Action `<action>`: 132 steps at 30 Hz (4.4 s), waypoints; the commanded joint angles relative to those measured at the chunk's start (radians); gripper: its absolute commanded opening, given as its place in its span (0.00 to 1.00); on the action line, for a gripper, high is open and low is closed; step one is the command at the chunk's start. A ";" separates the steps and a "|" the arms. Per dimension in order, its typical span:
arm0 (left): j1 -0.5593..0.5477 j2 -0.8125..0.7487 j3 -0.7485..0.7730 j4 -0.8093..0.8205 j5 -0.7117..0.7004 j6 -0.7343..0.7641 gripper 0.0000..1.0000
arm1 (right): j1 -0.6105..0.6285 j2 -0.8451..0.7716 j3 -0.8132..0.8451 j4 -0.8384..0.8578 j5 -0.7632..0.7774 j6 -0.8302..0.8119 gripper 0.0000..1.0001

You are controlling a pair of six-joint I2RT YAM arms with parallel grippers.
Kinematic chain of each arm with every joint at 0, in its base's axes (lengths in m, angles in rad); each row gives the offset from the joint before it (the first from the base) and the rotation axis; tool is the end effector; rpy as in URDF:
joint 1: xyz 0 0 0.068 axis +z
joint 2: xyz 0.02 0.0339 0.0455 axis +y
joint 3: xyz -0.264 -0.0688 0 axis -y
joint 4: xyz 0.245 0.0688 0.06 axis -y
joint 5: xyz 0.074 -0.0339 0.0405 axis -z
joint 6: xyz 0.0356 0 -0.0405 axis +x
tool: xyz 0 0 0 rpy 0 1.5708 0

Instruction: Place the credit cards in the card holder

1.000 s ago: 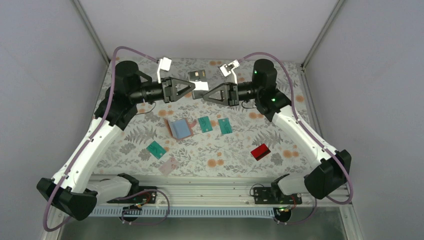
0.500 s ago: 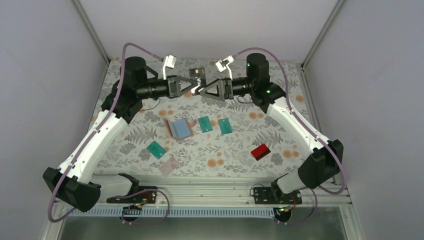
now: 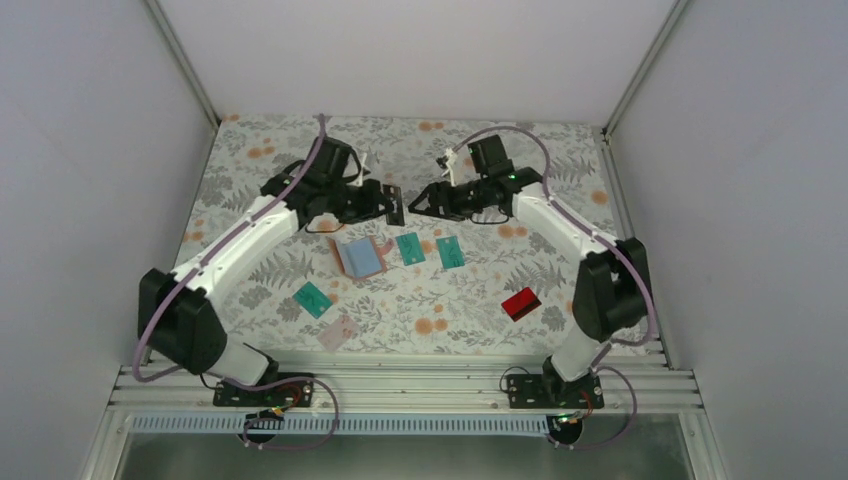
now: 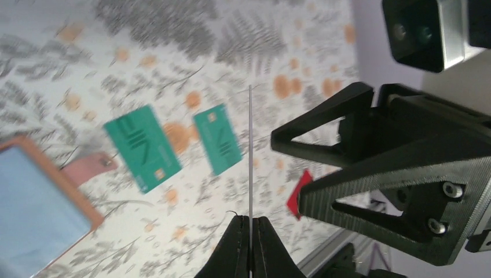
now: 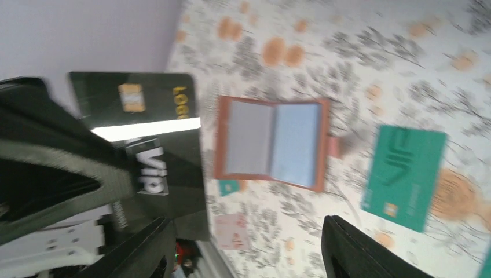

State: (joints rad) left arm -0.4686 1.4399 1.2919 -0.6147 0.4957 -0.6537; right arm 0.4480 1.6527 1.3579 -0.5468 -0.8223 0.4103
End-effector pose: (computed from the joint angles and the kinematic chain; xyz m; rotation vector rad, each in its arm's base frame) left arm 0.2715 -0.1564 0.3257 0.0381 2.5024 -1.0992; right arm 0.3122 0.1790 0.2896 -0.4578 2.4635 1.3725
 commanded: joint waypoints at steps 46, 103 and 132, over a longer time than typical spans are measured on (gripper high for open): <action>0.152 0.035 -0.367 0.037 -0.172 0.125 0.02 | 0.210 0.571 0.316 -0.225 0.350 -0.071 0.04; 0.321 0.036 -0.606 0.253 0.041 0.034 0.02 | 0.211 0.605 0.251 -0.239 0.358 -0.082 0.04; 0.381 0.071 -0.666 0.413 0.247 0.044 0.02 | 0.210 0.596 0.219 -0.245 0.378 -0.085 0.04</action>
State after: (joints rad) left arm -0.0978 1.5192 0.6235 -0.2226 0.6937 -0.6323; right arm 0.6468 2.2227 1.6196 -0.7258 -0.5106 0.3428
